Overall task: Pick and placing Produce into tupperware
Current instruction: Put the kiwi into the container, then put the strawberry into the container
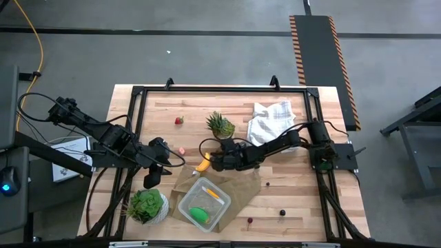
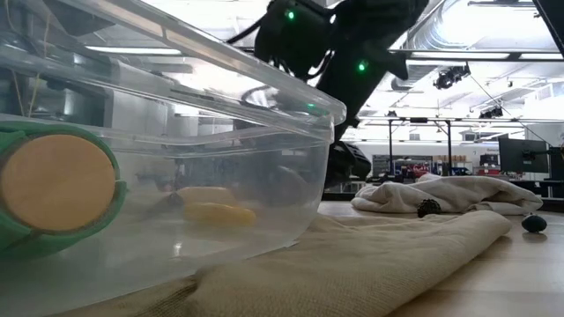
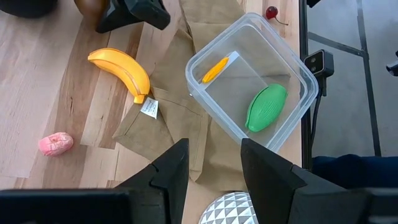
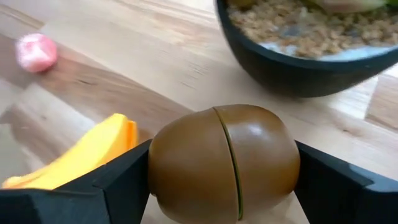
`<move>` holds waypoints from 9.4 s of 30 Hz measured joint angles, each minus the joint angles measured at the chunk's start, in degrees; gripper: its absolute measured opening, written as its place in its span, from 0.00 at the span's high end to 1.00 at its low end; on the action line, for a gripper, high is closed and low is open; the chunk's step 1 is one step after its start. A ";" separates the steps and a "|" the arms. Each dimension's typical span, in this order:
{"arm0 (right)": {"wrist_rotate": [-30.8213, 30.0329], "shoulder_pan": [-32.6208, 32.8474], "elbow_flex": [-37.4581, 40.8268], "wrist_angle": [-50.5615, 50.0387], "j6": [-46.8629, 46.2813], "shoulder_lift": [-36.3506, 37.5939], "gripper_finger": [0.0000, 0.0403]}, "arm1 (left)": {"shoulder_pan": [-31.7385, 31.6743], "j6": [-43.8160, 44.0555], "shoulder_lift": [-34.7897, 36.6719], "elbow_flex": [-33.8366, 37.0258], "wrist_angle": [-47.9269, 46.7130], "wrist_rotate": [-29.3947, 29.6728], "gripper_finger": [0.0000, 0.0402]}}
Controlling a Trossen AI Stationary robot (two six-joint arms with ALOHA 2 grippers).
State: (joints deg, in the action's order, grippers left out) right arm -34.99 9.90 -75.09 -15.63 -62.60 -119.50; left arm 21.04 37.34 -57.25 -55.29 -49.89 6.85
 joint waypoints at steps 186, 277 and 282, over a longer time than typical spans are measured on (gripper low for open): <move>33.28 14.83 -46.88 -27.06 -13.24 -13.79 0.21 | -33.40 -37.17 4.57 -4.96 -8.76 -25.24 0.67; 36.99 13.70 -46.88 -31.88 -13.43 -13.73 0.09 | -33.40 -37.51 4.57 -4.94 -9.04 -23.74 0.67; 37.68 13.19 -47.33 -29.25 -13.43 -13.73 0.09 | -33.40 -37.51 4.57 -4.94 -9.03 -23.74 0.67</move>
State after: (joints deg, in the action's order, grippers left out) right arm 2.69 23.09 -122.43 -44.88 -76.03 -133.23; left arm -12.36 -0.16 -52.69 -60.23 -58.92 -16.88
